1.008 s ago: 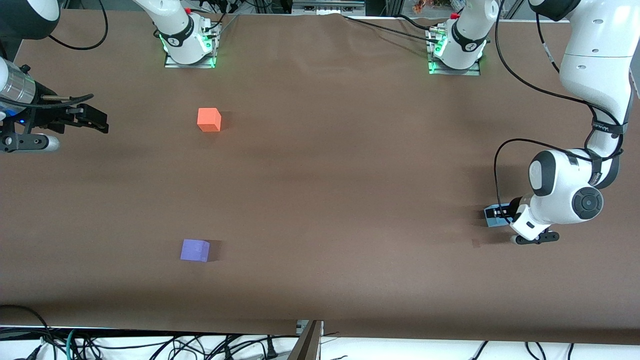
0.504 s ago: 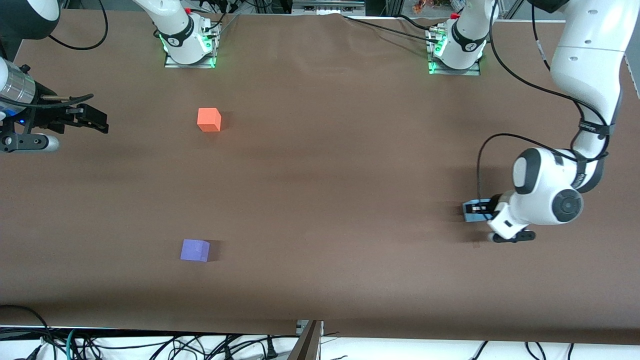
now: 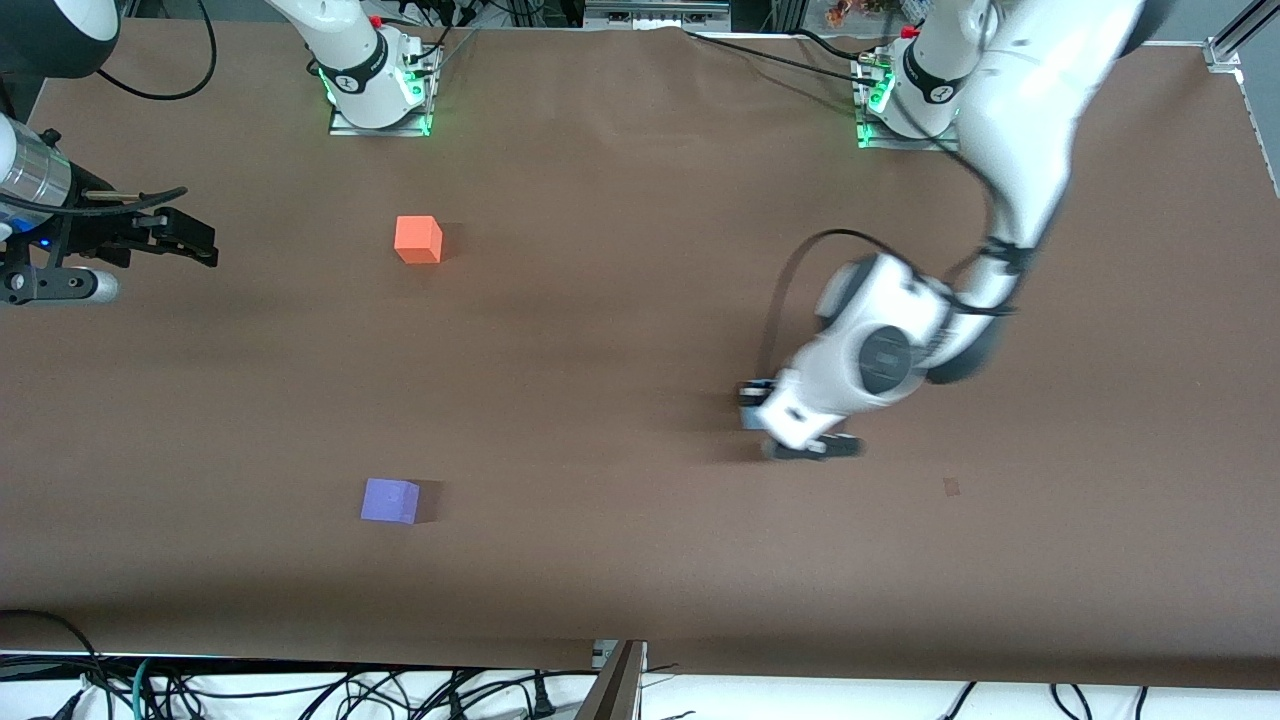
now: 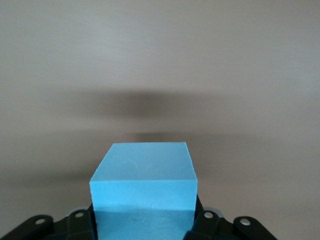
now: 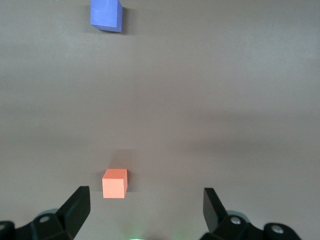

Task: Place blue block between orange and purple blocks
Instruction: 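Carry the light-blue cube with the left gripper toward the table middle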

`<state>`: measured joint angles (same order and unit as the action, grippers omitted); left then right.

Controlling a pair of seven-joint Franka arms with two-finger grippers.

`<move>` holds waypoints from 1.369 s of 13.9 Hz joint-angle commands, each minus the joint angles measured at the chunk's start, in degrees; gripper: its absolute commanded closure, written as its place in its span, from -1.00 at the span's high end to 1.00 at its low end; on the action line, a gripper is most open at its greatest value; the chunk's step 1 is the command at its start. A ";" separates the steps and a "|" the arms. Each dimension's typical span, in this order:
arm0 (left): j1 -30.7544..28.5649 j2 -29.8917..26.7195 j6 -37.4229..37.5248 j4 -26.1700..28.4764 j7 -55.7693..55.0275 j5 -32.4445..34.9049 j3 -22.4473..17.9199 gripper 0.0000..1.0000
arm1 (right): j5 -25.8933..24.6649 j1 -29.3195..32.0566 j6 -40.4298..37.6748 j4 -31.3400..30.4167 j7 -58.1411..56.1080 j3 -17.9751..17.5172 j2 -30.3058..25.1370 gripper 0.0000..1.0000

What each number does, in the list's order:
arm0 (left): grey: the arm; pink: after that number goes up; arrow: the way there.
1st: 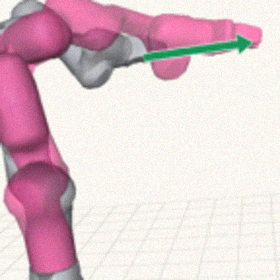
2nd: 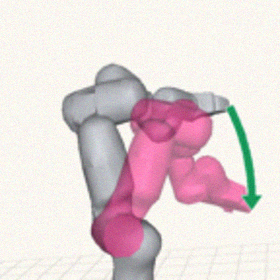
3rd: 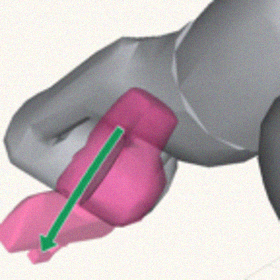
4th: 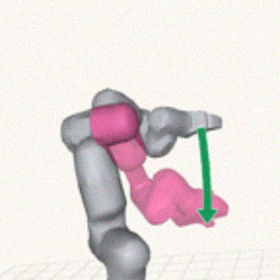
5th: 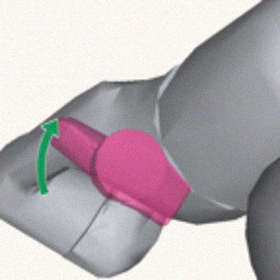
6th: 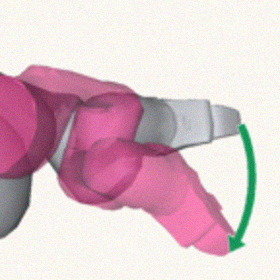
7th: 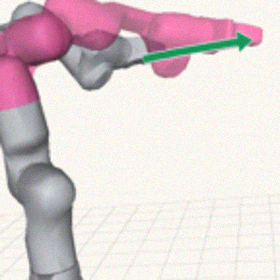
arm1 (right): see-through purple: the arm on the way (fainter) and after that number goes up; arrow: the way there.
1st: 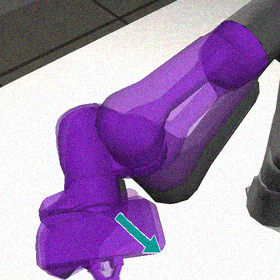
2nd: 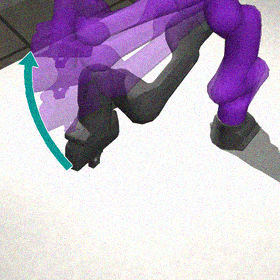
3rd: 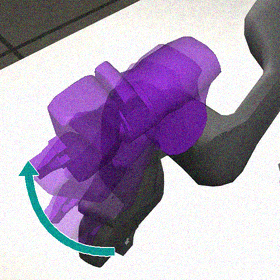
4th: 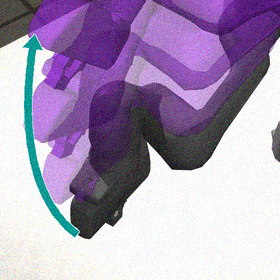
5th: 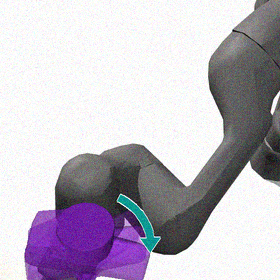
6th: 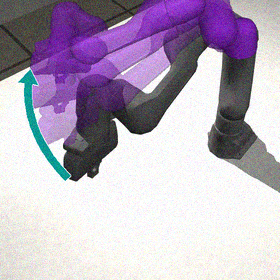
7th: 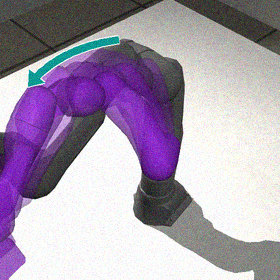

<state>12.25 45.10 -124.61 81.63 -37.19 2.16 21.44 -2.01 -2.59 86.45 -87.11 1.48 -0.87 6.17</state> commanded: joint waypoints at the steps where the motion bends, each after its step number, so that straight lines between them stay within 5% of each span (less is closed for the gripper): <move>1: 4.44 10.34 -6.76 -11.64 -7.09 -0.58 -0.88 -1.00 | 1.13 0.48 -0.05 0.27 -0.51 -0.27 -0.37 1.00; 4: 9.45 13.34 -15.02 -12.55 -8.76 -0.49 -1.05 -0.95 | 2.88 0.57 1.43 0.27 -0.86 -0.27 0.68 1.00; 6: 10.25 15.45 -20.65 -12.55 -10.00 -0.49 -1.14 -0.68 | 3.07 0.48 3.36 1.14 -0.86 -0.36 1.91 1.00; 7: 10.86 16.07 -22.07 -12.55 -9.92 -0.23 -1.14 -0.24 | 3.07 0.48 3.64 1.15 -0.78 -0.36 2.18 1.00; 8: 11.13 16.25 -22.95 -11.94 -8.70 0.56 -1.83 0.99 | 3.15 0.48 3.81 1.15 -0.77 -0.27 2.45 1.00; 15: 12.19 14.68 -24.19 -12.28 -10.25 1.36 -3.86 1.00 | 2.81 0.31 4.69 1.06 -1.04 -0.36 6.57 1.00; 19: 10.78 11.60 -18.14 -12.64 -15.98 -6.62 -3.69 1.00 | 0.60 -0.49 6.44 1.15 -2.19 -0.36 10.79 1.00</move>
<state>23.23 59.23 -146.54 68.99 -50.93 -1.28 18.10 -0.67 -2.98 92.07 -87.10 -0.08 -0.97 14.53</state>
